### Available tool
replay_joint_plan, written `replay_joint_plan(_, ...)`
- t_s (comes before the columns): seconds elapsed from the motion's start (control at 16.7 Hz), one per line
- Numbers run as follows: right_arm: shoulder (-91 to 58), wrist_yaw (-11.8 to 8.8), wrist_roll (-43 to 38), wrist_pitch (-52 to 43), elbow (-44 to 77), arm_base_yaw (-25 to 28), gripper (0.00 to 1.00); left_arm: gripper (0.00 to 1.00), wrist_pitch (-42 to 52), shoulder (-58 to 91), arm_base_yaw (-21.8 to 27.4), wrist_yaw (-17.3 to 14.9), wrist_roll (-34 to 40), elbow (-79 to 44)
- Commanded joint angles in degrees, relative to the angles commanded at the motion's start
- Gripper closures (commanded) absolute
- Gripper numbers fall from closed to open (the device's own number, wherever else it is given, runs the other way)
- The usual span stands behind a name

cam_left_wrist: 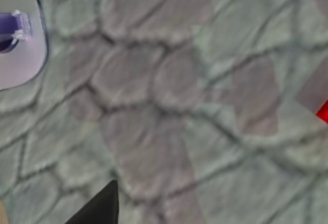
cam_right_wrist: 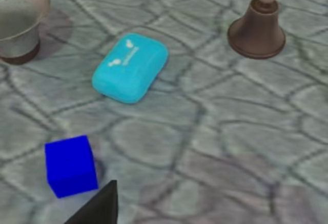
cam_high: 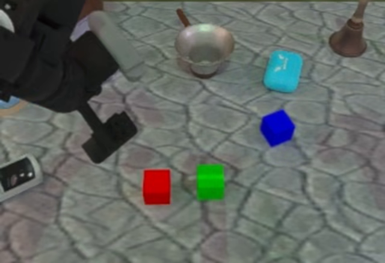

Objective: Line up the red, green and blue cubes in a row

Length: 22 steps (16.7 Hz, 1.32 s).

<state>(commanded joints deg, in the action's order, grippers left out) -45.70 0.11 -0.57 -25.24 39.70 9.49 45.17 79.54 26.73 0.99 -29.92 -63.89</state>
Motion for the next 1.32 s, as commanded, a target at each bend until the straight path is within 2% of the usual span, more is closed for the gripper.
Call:
replay_joint_plan(0.42, -44.15, -0.09, -0.49, -23.35, 34.1, 7.86, 0.0, 0.0, -20.99, -41.78, -15.66, 0.13, 14.81, 35.44)
replay_joint_plan(0.66, -63.87, -0.1, -0.7, -33.94, 51.08, 11.6, 0.0, 0.0, -31.94, -60.59, -22.08, -0.19, 21.93, 50.85)
replay_joint_plan(1.02, -81.82, 0.06, -0.84, -43.25, 67.49, 15.12, 0.0, 0.0, -43.71, -77.5, -27.36, -0.87, 29.06, 62.73)
replay_joint_plan(1.32, -83.84, 0.1, -0.85, -44.27, 69.35, 15.52, 0.0, 0.0, -45.17, -79.54, -27.88, -0.99, 29.92, 63.89)
